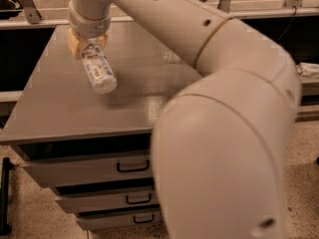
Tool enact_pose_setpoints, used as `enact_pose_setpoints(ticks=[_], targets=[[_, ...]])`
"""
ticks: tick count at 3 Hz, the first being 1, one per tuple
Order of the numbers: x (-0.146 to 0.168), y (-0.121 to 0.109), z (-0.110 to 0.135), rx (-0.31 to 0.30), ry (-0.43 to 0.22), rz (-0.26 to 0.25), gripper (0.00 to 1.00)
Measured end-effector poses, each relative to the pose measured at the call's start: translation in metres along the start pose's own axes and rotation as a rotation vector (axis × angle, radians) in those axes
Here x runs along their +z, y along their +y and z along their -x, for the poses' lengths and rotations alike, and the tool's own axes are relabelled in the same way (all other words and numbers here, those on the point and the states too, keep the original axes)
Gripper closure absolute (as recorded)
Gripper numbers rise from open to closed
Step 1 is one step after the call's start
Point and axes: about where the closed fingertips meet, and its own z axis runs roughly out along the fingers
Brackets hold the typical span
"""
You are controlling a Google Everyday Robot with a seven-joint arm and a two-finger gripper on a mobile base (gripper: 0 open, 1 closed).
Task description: Place blue plastic bottle upright
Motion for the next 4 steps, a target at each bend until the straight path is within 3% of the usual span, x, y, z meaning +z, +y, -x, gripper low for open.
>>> enact_pose_setpoints(ticks=[2,3,4], targets=[[-0.038,-0.031,-0.007,-0.127,-0.322,0.121,1.00],[-0.070,-0.050,-0.010,-0.168,-0.511,0.153,1.00],[-0.108,-0.055,-0.016,-0.225,-0.646,0.192,1.00]])
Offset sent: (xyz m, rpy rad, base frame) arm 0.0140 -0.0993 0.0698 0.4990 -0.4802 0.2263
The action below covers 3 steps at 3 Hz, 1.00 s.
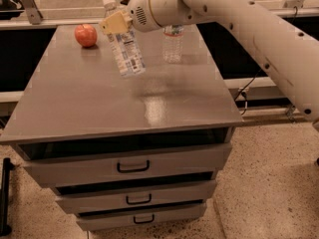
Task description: Place blue plastic bottle upright
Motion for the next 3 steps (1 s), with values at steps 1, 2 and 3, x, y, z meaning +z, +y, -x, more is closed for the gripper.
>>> enact_pose_setpoints(ticks=[1,2,3], targets=[[-0.008,0.005,0.004,-0.087,-0.021,0.010,1.00],[-0.006,0.004,0.003,-0.083,-0.025,0.010,1.00],[-0.025,0.000,-0.003,-0.093,-0.062,0.032,1.00]])
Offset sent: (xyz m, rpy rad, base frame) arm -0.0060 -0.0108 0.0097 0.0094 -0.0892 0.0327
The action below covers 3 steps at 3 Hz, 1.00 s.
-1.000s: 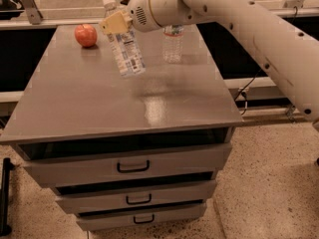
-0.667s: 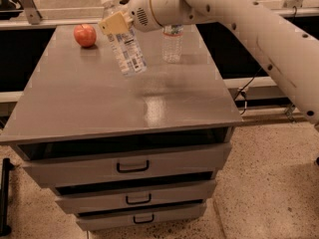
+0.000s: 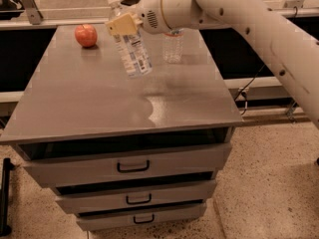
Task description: Place blue plastic bottle upright
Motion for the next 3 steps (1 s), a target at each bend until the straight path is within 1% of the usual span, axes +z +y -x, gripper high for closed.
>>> enact_pose_setpoints(ticks=[1,2,3], targets=[[-0.034,-0.010,-0.006,-0.086,-0.038,0.019,1.00],[-0.059,-0.015,-0.013,-0.163,-0.080,0.047,1.00],[-0.058,-0.014,-0.022,-0.188,-0.142,0.086,1.00]])
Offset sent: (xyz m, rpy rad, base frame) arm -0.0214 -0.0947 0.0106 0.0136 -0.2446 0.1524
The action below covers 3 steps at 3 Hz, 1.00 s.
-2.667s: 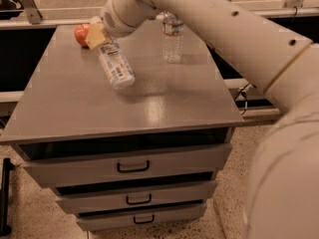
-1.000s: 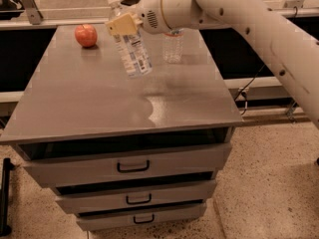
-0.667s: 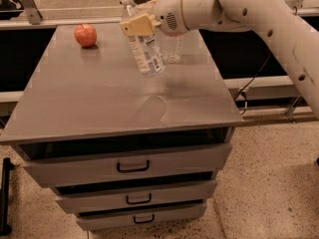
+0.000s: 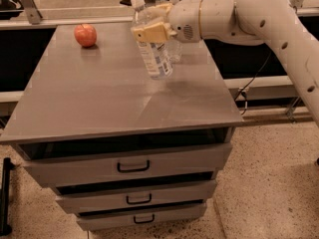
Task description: Place blue plastic bottle upright
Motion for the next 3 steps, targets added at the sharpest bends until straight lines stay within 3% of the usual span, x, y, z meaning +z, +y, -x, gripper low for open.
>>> enact_pose_setpoints(ticks=[3], targets=[[0.0161,0.0083,-0.0131,0.006,-0.221,0.051,1.00]])
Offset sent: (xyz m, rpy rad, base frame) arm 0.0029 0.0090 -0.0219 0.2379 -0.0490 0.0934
